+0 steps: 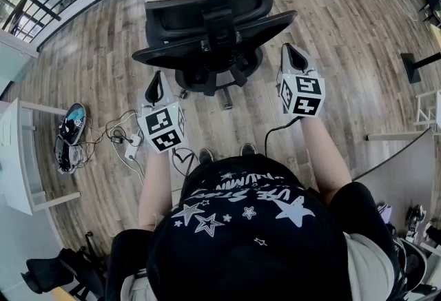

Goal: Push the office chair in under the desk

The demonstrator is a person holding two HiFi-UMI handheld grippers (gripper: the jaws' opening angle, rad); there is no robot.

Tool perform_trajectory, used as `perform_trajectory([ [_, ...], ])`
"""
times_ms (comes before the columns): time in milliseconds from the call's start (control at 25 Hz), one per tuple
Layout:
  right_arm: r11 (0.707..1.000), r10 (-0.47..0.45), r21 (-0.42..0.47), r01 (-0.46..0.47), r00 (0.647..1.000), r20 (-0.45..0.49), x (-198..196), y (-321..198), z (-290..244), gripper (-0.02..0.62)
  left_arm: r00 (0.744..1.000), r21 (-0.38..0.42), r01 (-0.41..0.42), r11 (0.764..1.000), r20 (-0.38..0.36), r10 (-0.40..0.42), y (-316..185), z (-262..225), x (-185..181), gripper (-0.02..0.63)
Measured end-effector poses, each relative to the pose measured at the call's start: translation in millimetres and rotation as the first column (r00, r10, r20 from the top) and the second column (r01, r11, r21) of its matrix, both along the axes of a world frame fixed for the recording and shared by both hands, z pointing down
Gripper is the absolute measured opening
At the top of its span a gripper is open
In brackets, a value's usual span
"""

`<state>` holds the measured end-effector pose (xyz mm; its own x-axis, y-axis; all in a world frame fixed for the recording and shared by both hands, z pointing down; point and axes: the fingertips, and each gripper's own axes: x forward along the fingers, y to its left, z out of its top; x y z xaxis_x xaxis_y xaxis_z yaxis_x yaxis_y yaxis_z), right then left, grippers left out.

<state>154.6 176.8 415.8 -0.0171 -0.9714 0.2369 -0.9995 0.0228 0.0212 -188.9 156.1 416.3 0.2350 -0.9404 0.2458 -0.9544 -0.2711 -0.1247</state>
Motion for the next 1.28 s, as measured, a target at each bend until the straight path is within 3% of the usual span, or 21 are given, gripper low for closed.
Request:
perform_trajectory([
  [520, 0.999, -0.035, 0.011, 0.034, 0.998, 0.06, -0.4, 8.9, 1.1, 0.002, 1.0, -0.004, 0.01, 1.0, -0.01, -0.01, 3.9, -2.4, 2.3, 0.002],
  [720, 0.999, -0.045, 0.005, 0.046, 0.995, -0.084, 9.4, 7.7, -2.4, 0.002, 0.994, 0.071, 0.059, 0.996, 0.082, -0.065, -12.1, -14.5, -10.4, 0.007],
  [880, 0.996, -0.091, -0.028, 0.087, 0.973, -0.213, 12.8, 5.1, 3.5, 0.003, 0.985, 0.055, 0.031, 0.998, 0.17, -0.04, -16.2, -11.4, -11.1, 0.125],
  [1000, 0.996, -0.085, -0.018, 0.084, 0.933, -0.349, 14.2, 6.7, 4.6, 0.005, 0.954, 0.065, -0.024, 0.998, 0.301, 0.003, -16.4, -6.7, -7.8, 0.236],
  [1080, 0.996, -0.085, -0.013, 0.088, 0.9, -0.427, 11.0, 1.8, 6.3, 0.064, 0.929, 0.081, -0.051, 0.995, 0.369, 0.018, -20.8, -0.8, -7.2, 0.33],
  [1280, 0.996, -0.085, -0.016, 0.091, 0.833, -0.547, -0.7, -15.4, 1.0, 0.186, 0.857, 0.086, -0.127, 0.988, 0.511, 0.066, -32.4, 9.0, -5.7, 0.365],
])
